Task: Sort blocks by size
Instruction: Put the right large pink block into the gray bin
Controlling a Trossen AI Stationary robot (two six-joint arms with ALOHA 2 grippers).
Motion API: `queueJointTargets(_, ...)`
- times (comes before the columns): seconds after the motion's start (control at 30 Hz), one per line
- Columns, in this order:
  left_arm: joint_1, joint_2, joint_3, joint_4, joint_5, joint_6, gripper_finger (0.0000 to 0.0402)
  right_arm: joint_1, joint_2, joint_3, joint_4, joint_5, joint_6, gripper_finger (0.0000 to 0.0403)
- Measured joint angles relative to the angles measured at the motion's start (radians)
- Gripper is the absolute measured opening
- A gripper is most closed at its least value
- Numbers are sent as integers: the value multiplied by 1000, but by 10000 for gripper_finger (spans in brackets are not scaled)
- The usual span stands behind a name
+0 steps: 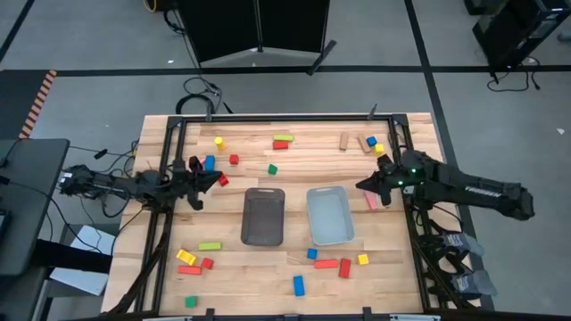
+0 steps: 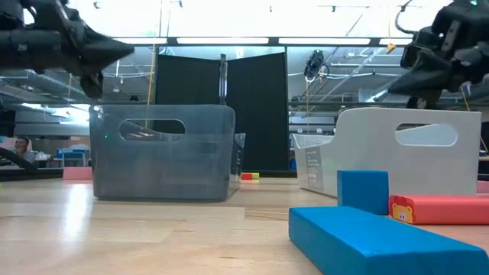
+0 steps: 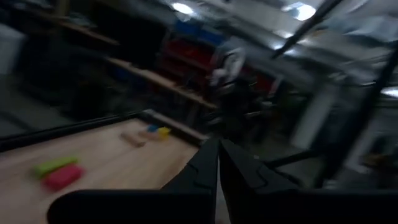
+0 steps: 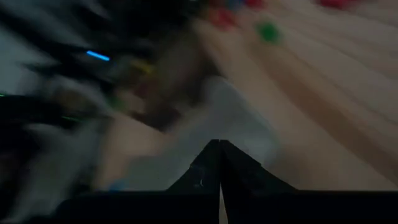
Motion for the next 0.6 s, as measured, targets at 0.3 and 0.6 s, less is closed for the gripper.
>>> queueJointTargets(0.3, 0, 178, 0, 90, -112, -4, 25, 150, 337, 229, -561, 400, 327, 8)
queueJointTargets(0.6, 0, 317, 51, 112, -205, -2, 52, 253, 569, 219, -534, 493, 522, 15)
